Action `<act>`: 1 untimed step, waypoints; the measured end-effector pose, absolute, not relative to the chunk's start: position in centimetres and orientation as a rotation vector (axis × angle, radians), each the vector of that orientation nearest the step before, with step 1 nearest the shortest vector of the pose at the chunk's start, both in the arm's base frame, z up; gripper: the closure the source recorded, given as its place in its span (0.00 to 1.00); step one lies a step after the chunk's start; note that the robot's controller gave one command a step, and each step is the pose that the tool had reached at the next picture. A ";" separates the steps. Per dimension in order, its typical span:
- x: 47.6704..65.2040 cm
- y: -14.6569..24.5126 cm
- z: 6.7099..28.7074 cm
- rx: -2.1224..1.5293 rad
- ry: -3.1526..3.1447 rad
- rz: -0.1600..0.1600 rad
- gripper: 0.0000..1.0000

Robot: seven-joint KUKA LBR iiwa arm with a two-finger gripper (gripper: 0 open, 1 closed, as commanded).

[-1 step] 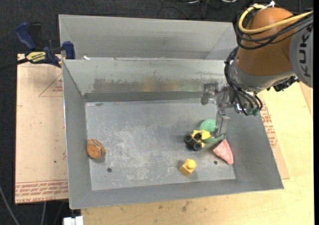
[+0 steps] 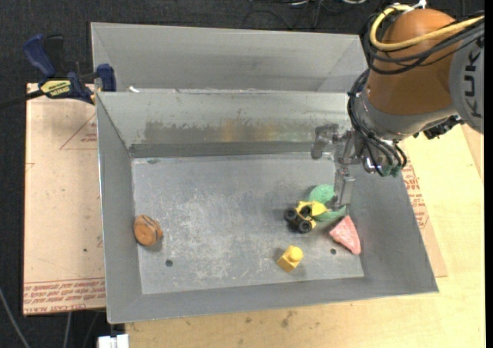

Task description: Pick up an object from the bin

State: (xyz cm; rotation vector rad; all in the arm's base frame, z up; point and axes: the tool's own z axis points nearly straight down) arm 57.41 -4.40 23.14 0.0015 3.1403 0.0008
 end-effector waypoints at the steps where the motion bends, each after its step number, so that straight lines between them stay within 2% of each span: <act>1: 58.7 -5.0 19.7 -0.033 3.132 0.000 0.00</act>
Offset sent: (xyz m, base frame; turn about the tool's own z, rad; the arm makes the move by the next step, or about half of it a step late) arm -0.0150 -0.0221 -0.0789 -0.0938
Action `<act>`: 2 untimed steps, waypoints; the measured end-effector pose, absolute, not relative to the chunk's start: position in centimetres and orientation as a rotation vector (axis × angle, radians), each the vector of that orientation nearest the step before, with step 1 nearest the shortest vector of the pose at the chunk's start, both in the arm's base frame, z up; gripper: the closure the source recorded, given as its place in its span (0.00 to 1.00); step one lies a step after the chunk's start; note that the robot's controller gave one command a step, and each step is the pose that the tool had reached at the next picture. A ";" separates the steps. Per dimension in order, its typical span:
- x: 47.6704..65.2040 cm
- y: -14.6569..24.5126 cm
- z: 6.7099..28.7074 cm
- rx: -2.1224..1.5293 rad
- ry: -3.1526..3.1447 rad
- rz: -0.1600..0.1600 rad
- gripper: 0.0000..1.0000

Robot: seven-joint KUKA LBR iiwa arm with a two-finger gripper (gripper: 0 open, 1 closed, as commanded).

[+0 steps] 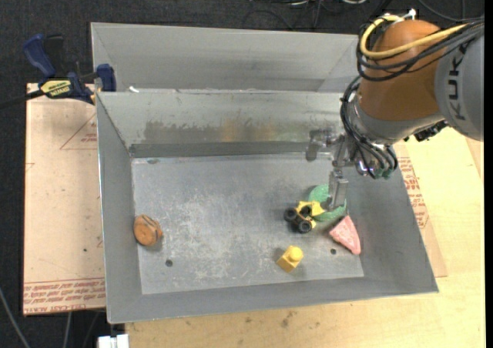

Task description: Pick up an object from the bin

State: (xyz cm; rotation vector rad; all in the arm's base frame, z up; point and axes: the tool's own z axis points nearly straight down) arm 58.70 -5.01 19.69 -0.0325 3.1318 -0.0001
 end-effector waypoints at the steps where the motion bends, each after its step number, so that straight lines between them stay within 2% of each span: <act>1: 56.1 -6.4 15.4 -0.144 3.137 0.001 0.00; 2: 57.9 -7.1 14.6 -0.137 3.137 0.000 0.00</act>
Offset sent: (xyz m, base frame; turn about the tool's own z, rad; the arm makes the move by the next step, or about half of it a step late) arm 0.0122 -0.0274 -0.0570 -0.0656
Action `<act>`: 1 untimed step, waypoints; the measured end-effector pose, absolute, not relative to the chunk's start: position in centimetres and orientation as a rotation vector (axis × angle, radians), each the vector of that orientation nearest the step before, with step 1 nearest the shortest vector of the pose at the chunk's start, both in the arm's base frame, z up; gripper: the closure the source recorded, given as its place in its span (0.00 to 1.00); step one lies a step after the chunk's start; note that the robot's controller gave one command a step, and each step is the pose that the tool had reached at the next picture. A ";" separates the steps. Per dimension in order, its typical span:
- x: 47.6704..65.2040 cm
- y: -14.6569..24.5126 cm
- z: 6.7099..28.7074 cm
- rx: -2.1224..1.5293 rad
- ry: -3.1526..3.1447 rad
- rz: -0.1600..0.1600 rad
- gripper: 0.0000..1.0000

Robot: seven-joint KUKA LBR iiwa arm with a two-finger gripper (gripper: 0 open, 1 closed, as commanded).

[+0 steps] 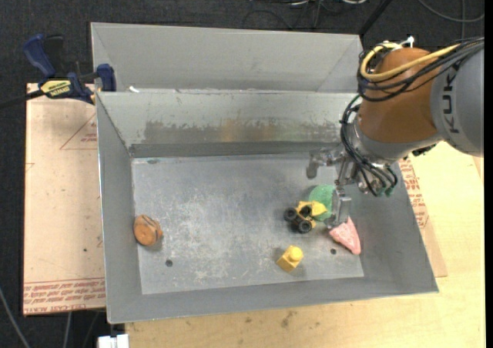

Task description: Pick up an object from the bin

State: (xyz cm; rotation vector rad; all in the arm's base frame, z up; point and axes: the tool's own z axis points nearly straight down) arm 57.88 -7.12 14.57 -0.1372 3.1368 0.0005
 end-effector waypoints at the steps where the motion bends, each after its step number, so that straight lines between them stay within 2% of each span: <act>1: 54.6 -7.0 10.4 -0.196 3.135 0.001 1.00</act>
Offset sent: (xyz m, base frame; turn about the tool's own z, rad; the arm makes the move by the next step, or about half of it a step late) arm 0.0000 0.0000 0.0000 0.0000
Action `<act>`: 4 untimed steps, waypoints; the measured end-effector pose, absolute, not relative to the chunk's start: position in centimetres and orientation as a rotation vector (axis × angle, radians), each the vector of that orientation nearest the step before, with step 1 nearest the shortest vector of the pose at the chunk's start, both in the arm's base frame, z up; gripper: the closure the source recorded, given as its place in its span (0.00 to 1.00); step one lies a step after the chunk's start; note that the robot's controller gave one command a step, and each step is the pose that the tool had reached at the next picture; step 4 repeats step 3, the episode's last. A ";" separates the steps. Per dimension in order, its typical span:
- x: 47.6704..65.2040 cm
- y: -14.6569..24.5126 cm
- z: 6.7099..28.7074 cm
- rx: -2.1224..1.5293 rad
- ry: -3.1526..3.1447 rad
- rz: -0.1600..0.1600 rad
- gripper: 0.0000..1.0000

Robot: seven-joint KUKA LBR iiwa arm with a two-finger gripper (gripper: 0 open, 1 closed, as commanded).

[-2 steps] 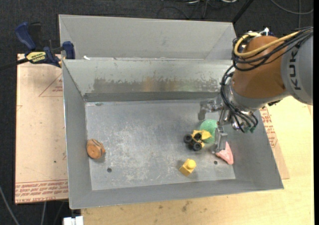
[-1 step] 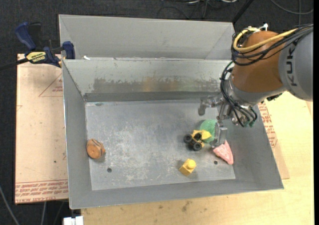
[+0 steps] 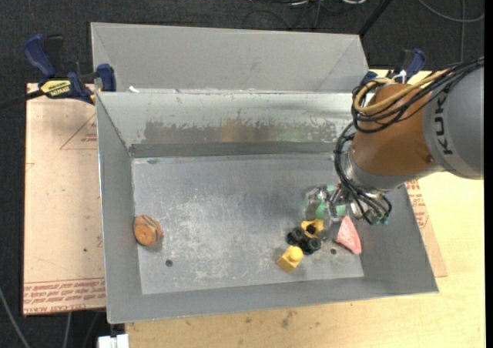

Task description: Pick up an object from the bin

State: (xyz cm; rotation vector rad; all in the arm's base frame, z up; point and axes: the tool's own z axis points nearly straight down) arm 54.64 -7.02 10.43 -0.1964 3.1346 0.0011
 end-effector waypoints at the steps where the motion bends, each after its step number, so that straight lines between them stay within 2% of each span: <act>1: 54.6 -7.0 10.4 -0.198 3.134 0.001 1.00; 2: 54.6 -7.0 10.6 -0.198 3.136 0.002 1.00; 3: 53.7 -5.1 25.6 -0.008 3.138 0.001 1.00; 4: 53.7 -5.1 25.6 -0.008 3.138 0.001 1.00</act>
Offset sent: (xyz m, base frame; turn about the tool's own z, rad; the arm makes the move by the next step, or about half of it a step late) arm 0.0012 -0.0107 0.1996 -0.0525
